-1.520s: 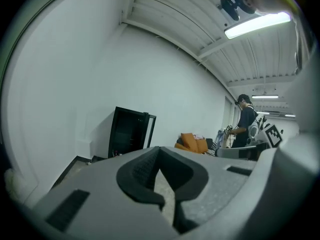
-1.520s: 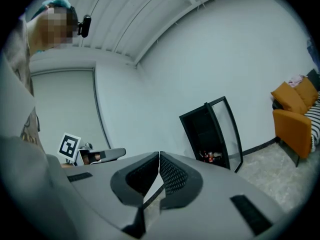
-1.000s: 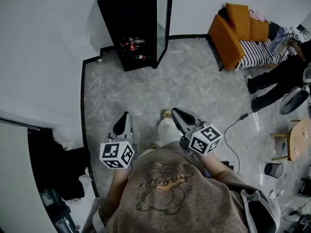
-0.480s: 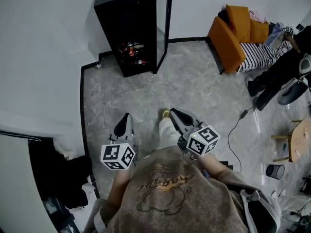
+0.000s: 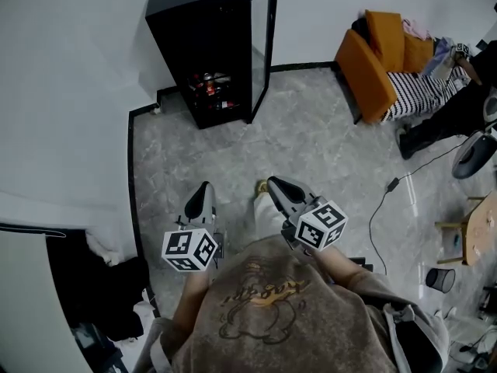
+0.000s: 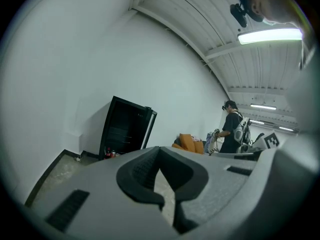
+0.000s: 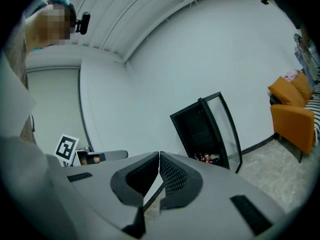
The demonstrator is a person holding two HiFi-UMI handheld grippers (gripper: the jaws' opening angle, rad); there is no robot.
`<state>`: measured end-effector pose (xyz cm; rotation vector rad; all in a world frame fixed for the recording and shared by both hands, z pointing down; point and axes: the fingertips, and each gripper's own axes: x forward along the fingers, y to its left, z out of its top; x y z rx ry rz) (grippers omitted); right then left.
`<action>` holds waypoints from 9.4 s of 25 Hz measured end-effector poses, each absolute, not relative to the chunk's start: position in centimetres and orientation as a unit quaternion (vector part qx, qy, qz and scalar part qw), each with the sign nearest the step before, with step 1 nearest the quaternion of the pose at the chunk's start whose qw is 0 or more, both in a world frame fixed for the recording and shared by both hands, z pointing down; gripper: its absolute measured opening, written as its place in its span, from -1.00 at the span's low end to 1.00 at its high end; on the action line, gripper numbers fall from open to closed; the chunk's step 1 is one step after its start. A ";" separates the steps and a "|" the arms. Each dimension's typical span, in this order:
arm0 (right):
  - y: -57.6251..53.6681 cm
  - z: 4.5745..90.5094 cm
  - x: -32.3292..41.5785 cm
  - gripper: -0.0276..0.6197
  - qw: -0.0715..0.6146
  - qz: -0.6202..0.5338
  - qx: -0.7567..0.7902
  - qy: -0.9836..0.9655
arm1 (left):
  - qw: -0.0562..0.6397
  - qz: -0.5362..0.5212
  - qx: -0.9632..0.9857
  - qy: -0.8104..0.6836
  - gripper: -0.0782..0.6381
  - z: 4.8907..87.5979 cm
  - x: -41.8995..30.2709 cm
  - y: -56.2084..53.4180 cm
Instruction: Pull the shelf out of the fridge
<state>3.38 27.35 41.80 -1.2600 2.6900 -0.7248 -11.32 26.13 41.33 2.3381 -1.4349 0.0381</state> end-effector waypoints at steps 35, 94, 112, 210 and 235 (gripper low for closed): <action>1.5 41.7 7.8 -0.85 0.023 -0.281 -0.342 0.896 | 0.206 0.004 0.820 -0.534 -0.77 39.2 -5.8 1.1; -24.9 49.1 -2.9 -0.84 0.094 -0.352 -0.347 0.864 | 0.286 -0.060 0.797 -0.528 -0.76 48.0 -13.9 -24.0; -30.7 60.0 -3.8 -0.84 0.119 -0.450 -0.393 0.793 | 0.382 -0.090 0.777 -0.493 -0.76 57.2 -14.1 -30.4; -30.7 67.9 -3.2 -0.76 0.266 -0.607 -0.441 0.605 | 0.583 -0.393 0.515 -0.490 -0.73 67.8 -18.7 -29.6; -18.2 49.0 -1.2 -0.76 0.225 -0.619 -0.240 0.713 | 0.546 -0.425 0.562 -0.452 -0.73 48.1 -14.8 -16.8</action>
